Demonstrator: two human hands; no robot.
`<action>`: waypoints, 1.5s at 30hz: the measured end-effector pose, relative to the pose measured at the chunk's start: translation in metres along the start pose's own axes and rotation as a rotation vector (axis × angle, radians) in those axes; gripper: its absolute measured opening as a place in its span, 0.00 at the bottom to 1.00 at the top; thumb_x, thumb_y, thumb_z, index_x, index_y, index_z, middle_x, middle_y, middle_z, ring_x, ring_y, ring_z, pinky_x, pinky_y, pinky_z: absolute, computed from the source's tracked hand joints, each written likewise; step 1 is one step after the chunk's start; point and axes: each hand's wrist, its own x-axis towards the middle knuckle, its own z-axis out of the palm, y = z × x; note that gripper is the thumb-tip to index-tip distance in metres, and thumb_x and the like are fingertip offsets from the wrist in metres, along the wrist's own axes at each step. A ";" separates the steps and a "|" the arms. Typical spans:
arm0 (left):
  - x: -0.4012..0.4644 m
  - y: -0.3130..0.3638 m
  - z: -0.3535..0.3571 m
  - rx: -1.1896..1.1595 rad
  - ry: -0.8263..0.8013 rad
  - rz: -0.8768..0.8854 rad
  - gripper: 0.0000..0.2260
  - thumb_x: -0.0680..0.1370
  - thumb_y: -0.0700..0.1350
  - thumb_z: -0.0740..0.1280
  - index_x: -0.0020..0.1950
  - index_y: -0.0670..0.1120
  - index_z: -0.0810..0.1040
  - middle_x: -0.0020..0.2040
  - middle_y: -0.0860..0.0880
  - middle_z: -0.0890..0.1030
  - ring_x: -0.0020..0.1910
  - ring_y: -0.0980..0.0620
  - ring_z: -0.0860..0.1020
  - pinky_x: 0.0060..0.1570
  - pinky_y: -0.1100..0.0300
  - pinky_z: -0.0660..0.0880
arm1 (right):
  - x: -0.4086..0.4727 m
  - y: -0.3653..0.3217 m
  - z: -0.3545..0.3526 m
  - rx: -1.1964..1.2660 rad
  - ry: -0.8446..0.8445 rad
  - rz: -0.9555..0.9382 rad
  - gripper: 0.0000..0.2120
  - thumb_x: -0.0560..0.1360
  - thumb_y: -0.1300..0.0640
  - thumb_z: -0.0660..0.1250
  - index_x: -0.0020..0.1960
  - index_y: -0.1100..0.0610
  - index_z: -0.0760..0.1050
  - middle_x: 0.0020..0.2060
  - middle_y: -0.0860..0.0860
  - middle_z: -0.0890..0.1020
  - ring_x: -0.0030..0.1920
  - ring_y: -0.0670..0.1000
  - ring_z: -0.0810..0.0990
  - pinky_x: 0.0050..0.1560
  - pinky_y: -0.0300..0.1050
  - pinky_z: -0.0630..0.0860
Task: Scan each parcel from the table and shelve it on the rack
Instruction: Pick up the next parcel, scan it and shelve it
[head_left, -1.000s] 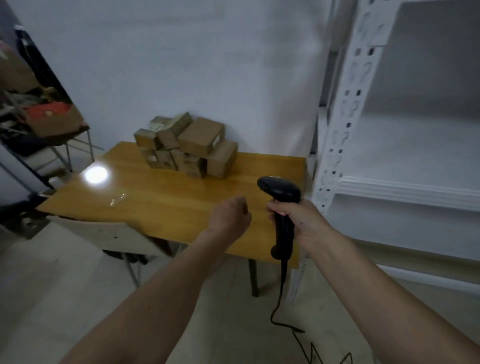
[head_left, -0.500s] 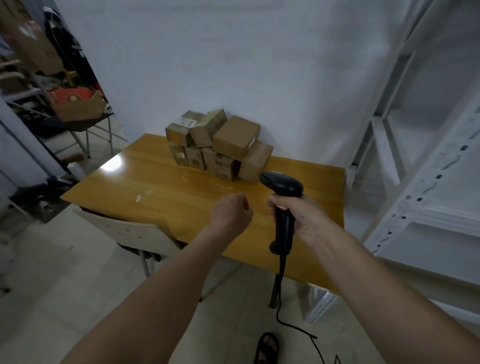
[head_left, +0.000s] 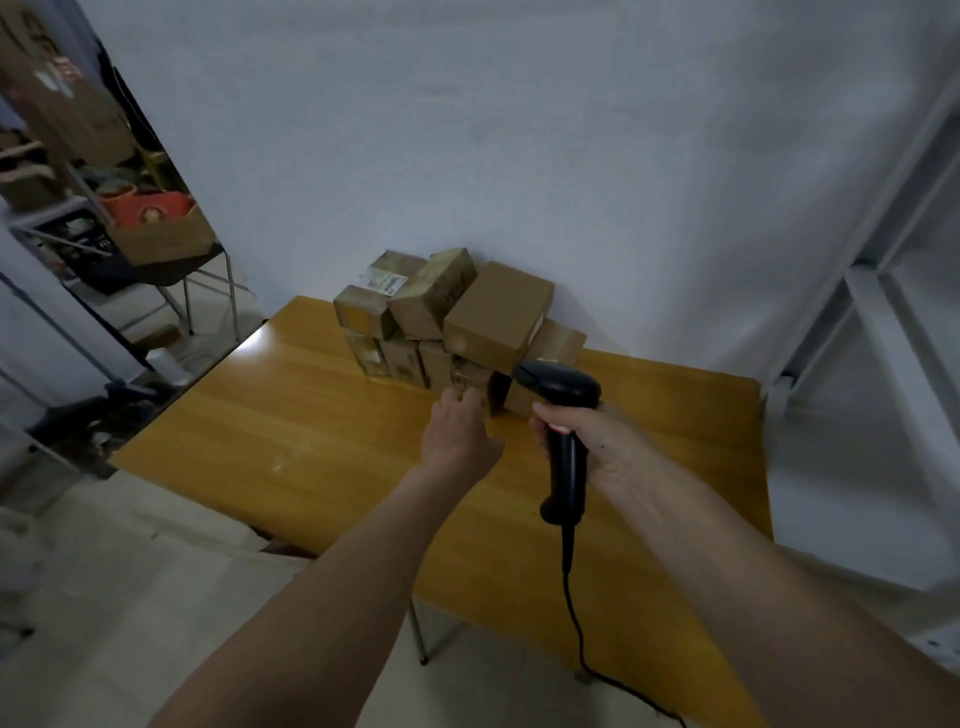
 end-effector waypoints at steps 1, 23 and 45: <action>0.009 -0.001 0.002 0.003 0.003 -0.023 0.25 0.75 0.50 0.71 0.68 0.46 0.67 0.66 0.45 0.66 0.66 0.44 0.67 0.60 0.54 0.70 | 0.008 -0.002 0.002 0.013 0.006 0.014 0.06 0.69 0.63 0.74 0.45 0.62 0.80 0.36 0.56 0.82 0.35 0.52 0.80 0.38 0.45 0.77; 0.229 -0.013 0.053 -1.120 -0.262 -0.829 0.41 0.67 0.62 0.75 0.72 0.43 0.66 0.64 0.42 0.75 0.59 0.40 0.75 0.54 0.49 0.74 | 0.147 -0.008 0.030 0.065 0.269 0.114 0.08 0.70 0.62 0.74 0.45 0.65 0.80 0.39 0.59 0.80 0.41 0.56 0.79 0.55 0.55 0.76; 0.211 0.010 0.033 -1.206 -0.162 -0.310 0.37 0.63 0.48 0.82 0.64 0.52 0.64 0.56 0.54 0.75 0.58 0.51 0.75 0.60 0.55 0.74 | 0.110 -0.027 0.004 0.250 0.374 -0.032 0.09 0.70 0.64 0.73 0.49 0.64 0.79 0.39 0.56 0.82 0.37 0.51 0.80 0.45 0.47 0.78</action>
